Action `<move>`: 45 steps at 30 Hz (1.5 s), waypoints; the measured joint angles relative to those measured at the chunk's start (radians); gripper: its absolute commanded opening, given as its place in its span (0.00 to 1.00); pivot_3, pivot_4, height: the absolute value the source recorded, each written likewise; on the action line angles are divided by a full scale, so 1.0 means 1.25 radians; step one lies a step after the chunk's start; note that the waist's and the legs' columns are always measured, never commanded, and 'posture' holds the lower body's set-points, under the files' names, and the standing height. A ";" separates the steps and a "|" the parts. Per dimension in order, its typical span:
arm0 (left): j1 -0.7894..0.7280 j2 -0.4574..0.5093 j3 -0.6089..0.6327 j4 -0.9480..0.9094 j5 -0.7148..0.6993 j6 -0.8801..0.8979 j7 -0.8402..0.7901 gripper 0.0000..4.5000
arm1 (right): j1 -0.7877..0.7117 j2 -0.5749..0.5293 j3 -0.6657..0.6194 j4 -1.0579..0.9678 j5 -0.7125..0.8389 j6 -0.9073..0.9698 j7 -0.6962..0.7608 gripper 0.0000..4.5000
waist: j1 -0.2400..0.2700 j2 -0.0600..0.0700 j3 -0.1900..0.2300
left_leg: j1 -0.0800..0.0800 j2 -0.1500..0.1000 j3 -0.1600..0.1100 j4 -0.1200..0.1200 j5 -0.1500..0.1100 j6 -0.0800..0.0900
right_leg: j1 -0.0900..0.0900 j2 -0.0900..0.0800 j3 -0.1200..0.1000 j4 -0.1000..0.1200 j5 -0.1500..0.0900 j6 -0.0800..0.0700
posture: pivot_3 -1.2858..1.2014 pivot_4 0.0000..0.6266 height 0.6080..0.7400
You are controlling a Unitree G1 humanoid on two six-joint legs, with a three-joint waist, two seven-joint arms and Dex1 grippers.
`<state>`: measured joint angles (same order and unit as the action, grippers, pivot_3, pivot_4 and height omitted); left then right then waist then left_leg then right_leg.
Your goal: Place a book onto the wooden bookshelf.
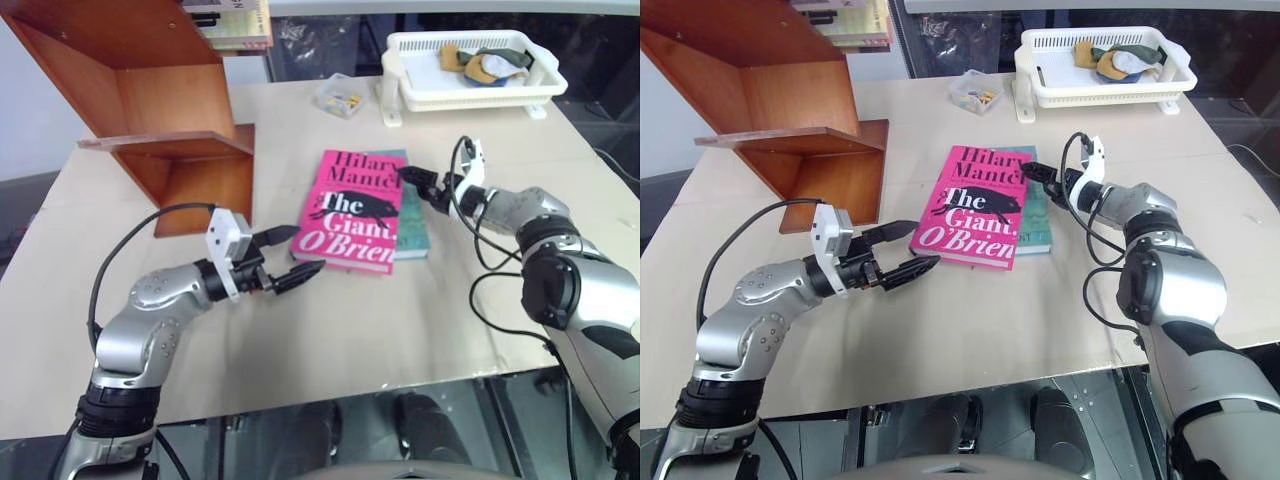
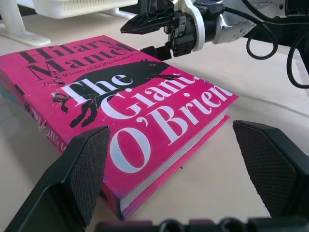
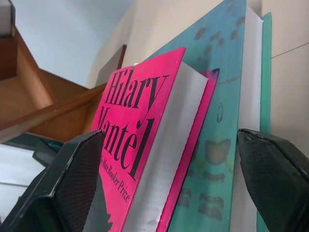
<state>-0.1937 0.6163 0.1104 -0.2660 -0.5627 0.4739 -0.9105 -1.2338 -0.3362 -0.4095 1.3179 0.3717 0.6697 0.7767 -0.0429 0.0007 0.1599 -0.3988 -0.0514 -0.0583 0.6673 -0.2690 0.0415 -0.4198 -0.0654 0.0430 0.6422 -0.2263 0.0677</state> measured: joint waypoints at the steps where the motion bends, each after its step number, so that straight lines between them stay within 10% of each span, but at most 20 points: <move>1: 0.003 0.002 0.002 0.000 0.000 0.000 0.000 1.00 | 0.000 0.000 0.000 -0.001 -0.002 -0.002 0.000 0.99 | 0.000 0.000 0.000 | 0.000 0.000 0.000 0.000 0.000 0.000 | 0.000 0.000 0.000 0.000 0.000 0.000 | 0.52 0.24 1.00; 14: 0.008 0.081 0.144 -0.026 -0.140 0.074 -0.016 1.00 | 0.044 -0.060 0.097 -0.124 -0.055 -0.012 0.128 0.99 | 0.001 0.000 0.000 | 0.000 0.000 0.000 0.000 0.000 0.000 | 0.000 -0.001 0.000 0.000 0.000 0.000 | 0.52 0.24 1.00; 28: -0.096 0.113 0.077 0.173 -0.039 -0.021 -0.129 1.00 | 0.612 -0.286 0.380 -1.205 -0.057 0.021 0.250 0.99 | 0.004 0.000 0.000 | -0.001 0.000 -0.001 0.001 0.000 0.000 | -0.001 -0.002 -0.001 0.001 0.000 0.000 | 0.52 0.24 1.00; 45: -0.117 0.105 0.061 0.217 -0.006 -0.059 -0.158 1.00 | 0.502 -0.271 0.673 -1.264 -0.324 -0.276 0.203 0.99 | 0.010 -0.002 0.001 | -0.001 -0.001 -0.001 0.001 0.000 0.000 | -0.001 -0.002 -0.002 0.001 0.000 0.000 | 0.52 0.24 1.00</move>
<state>-0.3399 0.7479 0.1864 0.0049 -0.5699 0.4006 -1.1078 -0.6061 -0.6750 0.4316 -0.2623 -0.0328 0.3242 1.0306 -0.0300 -0.0012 0.1613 -0.3997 -0.0525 -0.0599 0.6689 -0.2688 0.0411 -0.4206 -0.0685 0.0404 0.6431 -0.2262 0.0681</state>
